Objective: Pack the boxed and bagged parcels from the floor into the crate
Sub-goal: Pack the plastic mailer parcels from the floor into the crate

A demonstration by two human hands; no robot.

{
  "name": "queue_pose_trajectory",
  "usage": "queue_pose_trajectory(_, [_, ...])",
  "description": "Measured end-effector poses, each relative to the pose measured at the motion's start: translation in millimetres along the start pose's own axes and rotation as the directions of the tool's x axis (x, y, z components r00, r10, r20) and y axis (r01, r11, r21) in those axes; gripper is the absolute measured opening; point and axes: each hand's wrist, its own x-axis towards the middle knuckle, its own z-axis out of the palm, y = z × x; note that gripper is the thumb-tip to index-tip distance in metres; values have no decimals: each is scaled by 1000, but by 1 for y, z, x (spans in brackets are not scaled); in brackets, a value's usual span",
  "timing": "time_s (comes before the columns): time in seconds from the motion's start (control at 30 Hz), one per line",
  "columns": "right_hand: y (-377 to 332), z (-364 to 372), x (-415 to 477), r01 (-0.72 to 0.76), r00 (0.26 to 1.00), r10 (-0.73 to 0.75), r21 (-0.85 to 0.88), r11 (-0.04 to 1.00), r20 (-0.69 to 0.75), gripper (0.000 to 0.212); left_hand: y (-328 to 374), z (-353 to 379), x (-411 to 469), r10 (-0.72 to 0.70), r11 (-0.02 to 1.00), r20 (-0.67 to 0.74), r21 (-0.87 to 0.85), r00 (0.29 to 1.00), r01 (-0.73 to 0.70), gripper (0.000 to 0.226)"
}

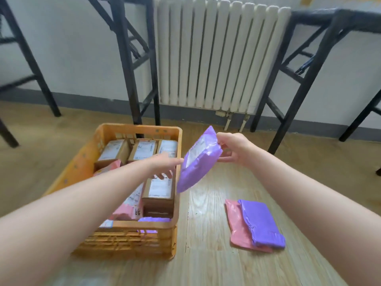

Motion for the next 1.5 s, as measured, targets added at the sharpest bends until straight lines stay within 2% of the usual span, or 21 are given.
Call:
queue_pose_trajectory(0.1, [-6, 39, -1, 45, 996, -52, 89, 995, 72, 10, -34, -29, -4, -100, 945, 147, -297, 984, 140, 65])
queue_pose_trajectory(0.2, [-6, 78, 7, 88, 988, -95, 58, 994, 125, 12, -71, -52, -2, -85, 789, 194, -586, 977, 185, 45])
queue_pose_trajectory(0.3, [-6, 114, 16, 99, 984, -102, 27, 995, 144, 8, -102, -72, -2, -128, 665, 189, -712, 974, 225, 23])
queue_pose_trajectory(0.4, [4, 147, 30, 107, 977, -97, -47, 993, 192, 10, -129, -92, 0, -208, 638, 113, -737, 972, 222, 24])
queue_pose_trajectory(0.53, [32, 194, 51, 182, 947, -77, -322, 929, 313, 16, -164, -104, 8, -303, 721, -18, -658, 953, 216, 39])
queue_pose_trajectory(0.63, [53, 232, 67, 259, 918, -79, -435, 862, 390, 12, -193, -104, 17, -350, 835, -227, -515, 909, 193, 43])
queue_pose_trajectory(0.7, [65, 257, 75, 304, 905, -97, -470, 828, 414, 14, -210, -103, 23, -306, 939, -431, -283, 849, 195, 41])
queue_pose_trajectory(0.8, [81, 291, 81, 378, 886, -136, -521, 766, 443, 12, -230, -99, 29, -138, 988, -614, -34, 777, 149, 38])
queue_pose_trajectory(0.87, [89, 307, 84, 394, 873, -105, -563, 726, 476, 10, -238, -92, 35, -23, 996, -658, 49, 752, 73, 33])
queue_pose_trajectory(0.9, [93, 315, 86, 388, 865, -68, -576, 719, 497, 9, -240, -86, 38, 9, 997, -645, 67, 764, 45, 30])
queue_pose_trajectory(0.97, [96, 325, 89, 400, 835, 3, -612, 682, 550, 16, -245, -73, 47, 43, 996, -534, 86, 845, 4, 33])
queue_pose_trajectory(1.03, [95, 328, 93, 481, 792, 70, -691, 540, 606, 15, -249, -57, 54, 68, 995, -389, 87, 919, -37, 36])
queue_pose_trajectory(1.1, [93, 322, 97, 544, 770, 115, -740, 397, 628, 10, -252, -45, 60, 105, 992, -322, 93, 941, -79, 40])
queue_pose_trajectory(1.17, [92, 309, 101, 596, 748, 144, -751, 283, 648, 10, -257, -39, 65, 137, 981, -302, 174, 943, -87, 47])
queue_pose_trajectory(1.2, [93, 303, 99, 628, 738, 166, -756, 184, 654, 15, -259, -38, 67, 145, 970, -288, 232, 947, -78, 54])
queue_pose_trajectory(1.27, [104, 297, 92, 671, 735, 213, -735, -95, 643, 35, -266, -38, 70, 151, 937, -251, 345, 956, -57, 68])
queue_pose_trajectory(1.33, [125, 299, 79, 663, 738, 175, -654, -363, 652, 58, -274, -38, 71, 152, 913, -235, 406, 960, -45, 75])
queue_pose_trajectory(1.37, [136, 302, 73, 664, 714, 140, -601, -445, 686, 64, -277, -38, 72, 146, 908, -235, 417, 961, -36, 77])
queue_pose_trajectory(1.43, [150, 307, 64, 692, 625, 86, -499, -521, 776, 64, -282, -38, 72, 126, 902, -238, 431, 963, -12, 81])
queue_pose_trajectory(1.5, [159, 309, 60, 722, 537, 49, -428, -544, 842, 58, -284, -38, 73, 124, 894, -242, 448, 962, -2, 81])
